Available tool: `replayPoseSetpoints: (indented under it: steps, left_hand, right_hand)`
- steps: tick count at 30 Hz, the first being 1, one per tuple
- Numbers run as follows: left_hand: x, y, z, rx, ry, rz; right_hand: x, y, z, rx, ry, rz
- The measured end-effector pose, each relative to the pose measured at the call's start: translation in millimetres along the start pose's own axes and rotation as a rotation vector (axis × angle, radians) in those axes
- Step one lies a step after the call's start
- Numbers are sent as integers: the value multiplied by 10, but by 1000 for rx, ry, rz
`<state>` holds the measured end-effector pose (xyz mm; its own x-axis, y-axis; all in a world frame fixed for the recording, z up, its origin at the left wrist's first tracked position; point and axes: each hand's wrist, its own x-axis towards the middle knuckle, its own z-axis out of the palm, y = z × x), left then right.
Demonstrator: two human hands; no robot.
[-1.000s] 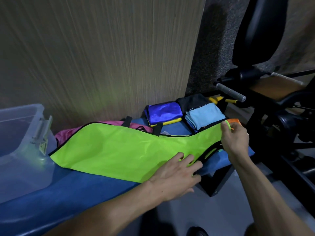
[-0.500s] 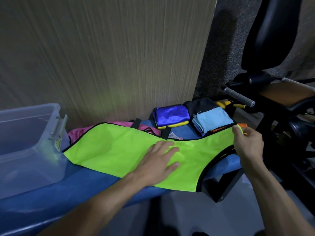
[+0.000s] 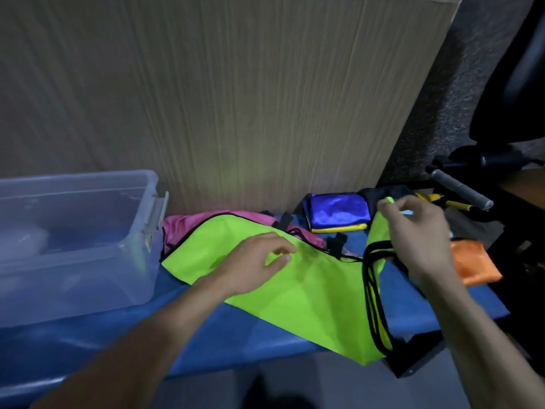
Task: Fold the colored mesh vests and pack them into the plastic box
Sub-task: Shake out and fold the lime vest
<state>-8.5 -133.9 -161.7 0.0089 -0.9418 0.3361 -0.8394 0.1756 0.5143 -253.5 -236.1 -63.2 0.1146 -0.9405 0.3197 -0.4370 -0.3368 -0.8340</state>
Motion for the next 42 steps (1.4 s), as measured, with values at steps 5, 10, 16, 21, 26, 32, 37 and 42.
replayPoseSetpoints:
  steps: [5,10,16,21,26,32,37,42]
  left_hand:
    - [-187,-548,-369,-455,261,-454]
    - [-147,-904,-441,-871,510,-735]
    - [-30,-1080,-456,-770,451,-914]
    - [9,-1119,-431,-461,308,-892]
    - [64,-1098,-378,-158,328,-794]
    - [94,-1062,-428,-104,449,-717]
    - [191,-1055,-425,-73,533,-708]
    - [278,-1126,-395,-50,551,-719]
  right_hand:
    - [91,-633,1127,-104,-239,-101]
    - [14,-913,2302,-102,-528,15]
    - [-170,-760,2687,54,-783,223]
    - [-5,-304,2062,23,-597,54]
    - [31,459,1505,-373,-365,-347]
    - [245,879,1548,-479,-378,-457]
    - [311,935,1525,-459,-408,-384]
    - [286,868,1530,-433,-385,-336]
